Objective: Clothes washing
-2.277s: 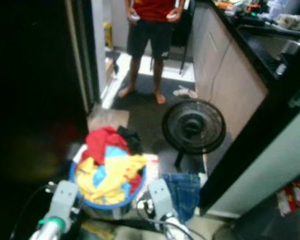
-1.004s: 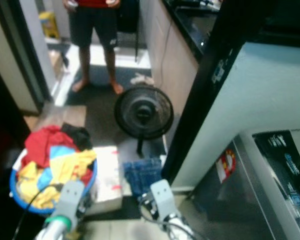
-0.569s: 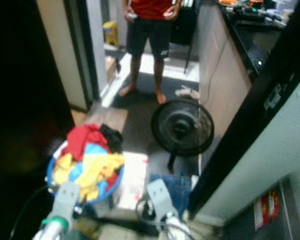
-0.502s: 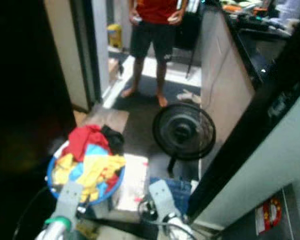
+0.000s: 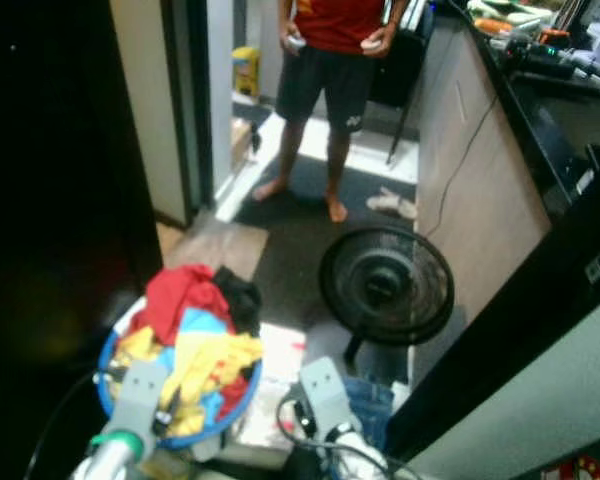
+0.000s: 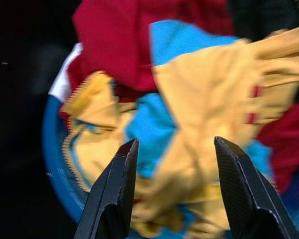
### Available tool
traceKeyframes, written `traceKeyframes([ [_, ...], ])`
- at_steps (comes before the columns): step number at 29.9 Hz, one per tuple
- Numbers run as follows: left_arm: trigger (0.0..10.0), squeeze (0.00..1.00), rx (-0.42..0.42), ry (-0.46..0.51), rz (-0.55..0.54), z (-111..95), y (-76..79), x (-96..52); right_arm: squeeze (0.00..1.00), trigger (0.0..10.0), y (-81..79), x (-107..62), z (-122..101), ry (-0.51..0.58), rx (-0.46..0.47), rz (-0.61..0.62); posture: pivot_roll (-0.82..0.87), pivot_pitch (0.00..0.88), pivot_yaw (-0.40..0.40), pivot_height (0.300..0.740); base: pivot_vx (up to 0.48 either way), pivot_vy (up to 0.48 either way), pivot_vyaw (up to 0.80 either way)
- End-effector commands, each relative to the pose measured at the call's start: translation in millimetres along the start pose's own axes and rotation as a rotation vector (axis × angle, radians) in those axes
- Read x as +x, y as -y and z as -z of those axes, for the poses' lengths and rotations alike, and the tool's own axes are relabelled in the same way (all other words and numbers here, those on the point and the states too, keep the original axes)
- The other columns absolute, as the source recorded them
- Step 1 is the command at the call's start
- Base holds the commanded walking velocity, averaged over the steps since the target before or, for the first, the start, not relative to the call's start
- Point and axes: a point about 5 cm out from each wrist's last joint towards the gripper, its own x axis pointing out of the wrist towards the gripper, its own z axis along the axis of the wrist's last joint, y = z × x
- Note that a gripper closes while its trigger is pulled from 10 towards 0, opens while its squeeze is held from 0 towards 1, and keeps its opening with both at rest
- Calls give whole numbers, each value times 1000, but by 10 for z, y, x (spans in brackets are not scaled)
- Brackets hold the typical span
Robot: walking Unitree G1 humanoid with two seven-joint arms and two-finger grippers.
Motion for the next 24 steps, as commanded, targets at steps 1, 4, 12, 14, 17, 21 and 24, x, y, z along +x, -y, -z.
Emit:
traceKeyframes([
  [1, 10000, 0, -6, -26, 11, 57, 54, -23, 0, 10000, 42, -54, 96, -35, 7, 15, 71, 62, -38, 740, 300, 0, 0],
  [4, 10000, 0, -5, -26, 12, 58, 53, -23, 0, 10000, 42, -54, 95, -34, 7, 14, 70, 61, -39, 740, 300, 0, 0],
  [12, 10000, 0, -10, -35, 4, 67, 54, -22, 0, 10000, 44, -51, 88, -31, 4, 12, 70, 57, -39, 740, 144, 0, 0],
  [14, 10000, 0, -10, -37, 3, 70, 53, -22, 0, 10000, 43, -51, 86, -30, 3, 11, 70, 57, -39, 740, 0, 0, 0],
  [17, 10000, 0, -3, -41, -2, 74, 46, -22, 0, 10000, 42, -51, 85, -29, 3, 9, 71, 57, -39, 740, 0, 0, 0],
  [21, 10000, 0, -34, -36, -7, 68, 15, -39, 0, 10000, 41, -26, 1, 20, -7, 9, 65, 66, -35, 740, 0, 0, 0],
  [24, 10000, 0, -52, 29, 64, -84, 16, -51, 0, 10000, 86, 19, -161, 102, 19, 32, 65, 71, -37, 740, 0, 0, 0],
])
